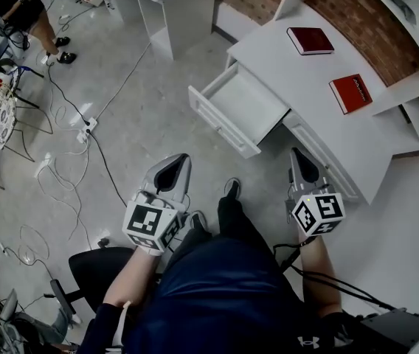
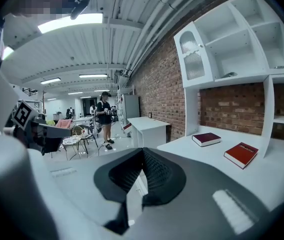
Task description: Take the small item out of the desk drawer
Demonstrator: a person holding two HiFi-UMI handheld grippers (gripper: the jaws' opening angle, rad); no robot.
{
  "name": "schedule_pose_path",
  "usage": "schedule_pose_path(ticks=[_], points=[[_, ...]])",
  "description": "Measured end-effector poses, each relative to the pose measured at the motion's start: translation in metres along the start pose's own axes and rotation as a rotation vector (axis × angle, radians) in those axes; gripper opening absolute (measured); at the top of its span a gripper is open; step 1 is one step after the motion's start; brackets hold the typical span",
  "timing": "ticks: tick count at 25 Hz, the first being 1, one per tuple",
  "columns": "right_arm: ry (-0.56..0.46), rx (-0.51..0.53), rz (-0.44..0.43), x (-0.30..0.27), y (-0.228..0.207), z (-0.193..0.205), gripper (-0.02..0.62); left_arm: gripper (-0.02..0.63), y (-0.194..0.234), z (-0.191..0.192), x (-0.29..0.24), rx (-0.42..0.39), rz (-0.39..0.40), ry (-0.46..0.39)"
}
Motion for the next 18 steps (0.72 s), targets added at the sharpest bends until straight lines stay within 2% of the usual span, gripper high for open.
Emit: schedule_pose_path(ticks=[9, 15, 18], points=[[0.019, -0.024, -0.089, -0.070, -0.065, 0.002, 0.003, 0.003, 0.003, -0.024, -0.095, -0.038, -0.055, 0.010], [0.075, -0.018, -0.135, -0.102, -0.094, 0.013, 0.003, 0.003, 0.007, -0.025, -0.128, -0.024, -0.105, 0.035], [0.118, 0.003, -0.174, -0.121, -0.104, 0.032, 0.003, 0.003, 0.011, -0.019, -0.138, -0.017, -0.135, 0.051]])
Point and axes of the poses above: the fingertips, and each gripper's own axes: x backward along the fingers, y to its left, z out of its underside, the point moved 4 cm from there along x, backward along the fingers, and after that the axes turned 6 degrees about -y, right-handed, at the moved point
